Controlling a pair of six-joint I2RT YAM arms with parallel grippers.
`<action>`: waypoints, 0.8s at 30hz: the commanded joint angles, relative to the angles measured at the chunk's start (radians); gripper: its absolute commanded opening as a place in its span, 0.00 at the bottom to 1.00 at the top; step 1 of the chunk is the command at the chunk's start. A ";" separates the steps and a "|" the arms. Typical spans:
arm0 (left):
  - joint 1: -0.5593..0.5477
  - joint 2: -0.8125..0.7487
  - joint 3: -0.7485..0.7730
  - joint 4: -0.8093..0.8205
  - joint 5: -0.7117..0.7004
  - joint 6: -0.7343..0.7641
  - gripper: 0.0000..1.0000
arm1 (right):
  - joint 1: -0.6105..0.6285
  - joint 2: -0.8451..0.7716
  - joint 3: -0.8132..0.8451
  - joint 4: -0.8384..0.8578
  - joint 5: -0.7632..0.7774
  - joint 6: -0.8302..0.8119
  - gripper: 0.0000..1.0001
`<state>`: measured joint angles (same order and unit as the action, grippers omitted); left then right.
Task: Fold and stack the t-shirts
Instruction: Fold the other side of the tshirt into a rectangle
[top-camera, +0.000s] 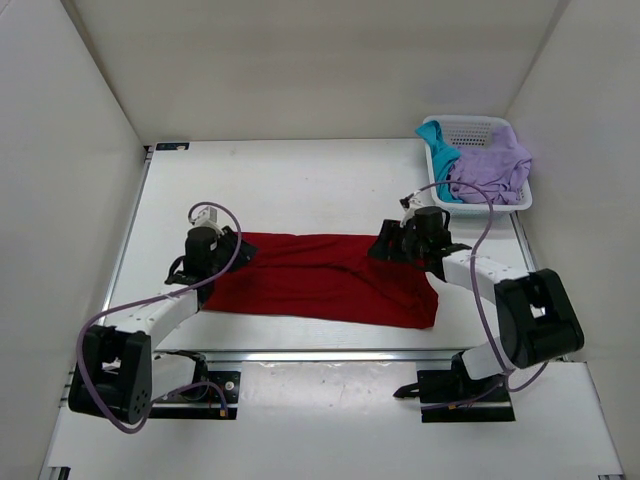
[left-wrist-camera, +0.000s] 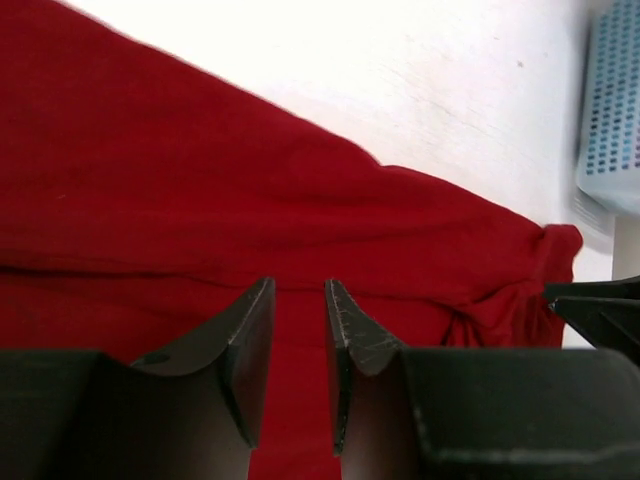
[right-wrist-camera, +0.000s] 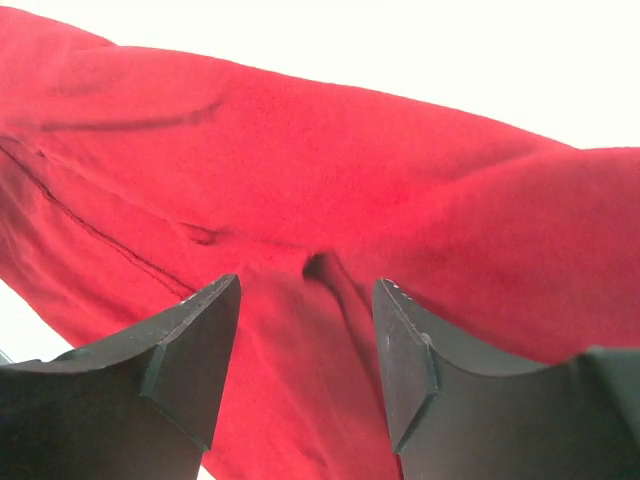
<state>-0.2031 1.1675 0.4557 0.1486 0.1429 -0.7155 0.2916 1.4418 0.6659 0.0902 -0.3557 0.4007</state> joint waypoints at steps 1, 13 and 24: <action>0.024 0.000 -0.028 0.069 0.007 -0.013 0.37 | -0.002 0.048 0.034 0.117 -0.045 -0.028 0.54; -0.015 0.023 -0.060 0.104 -0.008 -0.029 0.37 | 0.060 0.089 0.054 0.112 -0.043 -0.046 0.12; -0.019 0.020 -0.049 0.101 -0.002 -0.036 0.37 | 0.199 -0.233 -0.109 -0.156 0.139 -0.033 0.00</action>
<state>-0.2180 1.1992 0.4049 0.2226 0.1406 -0.7464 0.4591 1.2816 0.5961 0.0311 -0.2939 0.3664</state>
